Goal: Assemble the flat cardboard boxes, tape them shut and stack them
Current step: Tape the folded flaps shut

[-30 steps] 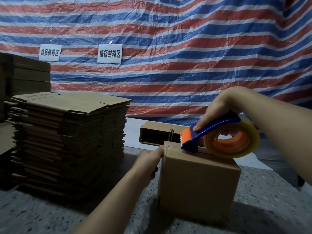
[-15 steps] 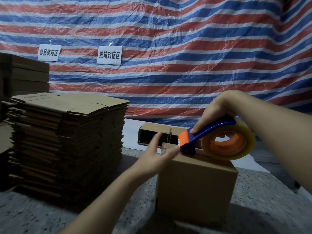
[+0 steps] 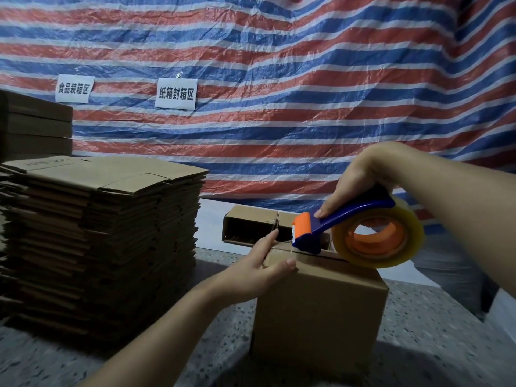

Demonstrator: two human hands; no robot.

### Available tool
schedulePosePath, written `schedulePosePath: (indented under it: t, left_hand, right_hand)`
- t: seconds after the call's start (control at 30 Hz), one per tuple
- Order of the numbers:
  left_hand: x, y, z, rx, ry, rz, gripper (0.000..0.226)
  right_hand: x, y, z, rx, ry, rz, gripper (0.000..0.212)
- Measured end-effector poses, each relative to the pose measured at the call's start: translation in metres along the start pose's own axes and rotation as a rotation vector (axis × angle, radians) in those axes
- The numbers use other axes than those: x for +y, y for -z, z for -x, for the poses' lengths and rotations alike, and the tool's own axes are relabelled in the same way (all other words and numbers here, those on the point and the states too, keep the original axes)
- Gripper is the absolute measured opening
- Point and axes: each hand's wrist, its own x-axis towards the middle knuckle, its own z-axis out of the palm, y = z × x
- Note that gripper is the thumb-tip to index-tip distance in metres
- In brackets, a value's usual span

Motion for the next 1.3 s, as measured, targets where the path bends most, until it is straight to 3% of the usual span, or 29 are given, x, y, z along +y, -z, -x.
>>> schedulePosePath:
  t: [0.33, 0.57, 0.77, 0.97, 1.13, 1.3]
  left_hand:
    - [0.0, -0.007, -0.001, 0.117, -0.163, -0.115, 0.072]
    - [0.004, -0.003, 0.0, 0.136, -0.165, -0.244, 0.083]
    - [0.005, -0.002, 0.001, 0.142, -0.148, -0.26, 0.078]
    - [0.002, -0.003, 0.001, 0.142, -0.123, -0.262, 0.072]
    - [0.012, 0.001, 0.0, 0.049, 0.058, -0.025, 0.086]
    - [0.038, 0.005, -0.023, 0.209, 0.356, 0.121, 0.051]
  right_hand:
    - [-0.015, -0.007, 0.002, 0.019, -0.054, 0.067, 0.063]
    - [-0.002, -0.003, 0.002, -0.007, -0.038, 0.01, 0.068]
    - [0.031, 0.0, -0.004, -0.054, -0.049, -0.023, 0.084]
    - [0.024, 0.002, -0.009, -0.069, -0.083, 0.051, 0.08]
    - [0.016, -0.001, -0.013, -0.079, -0.095, 0.077, 0.065]
    - [0.016, -0.001, -0.015, -0.104, -0.093, 0.079, 0.072]
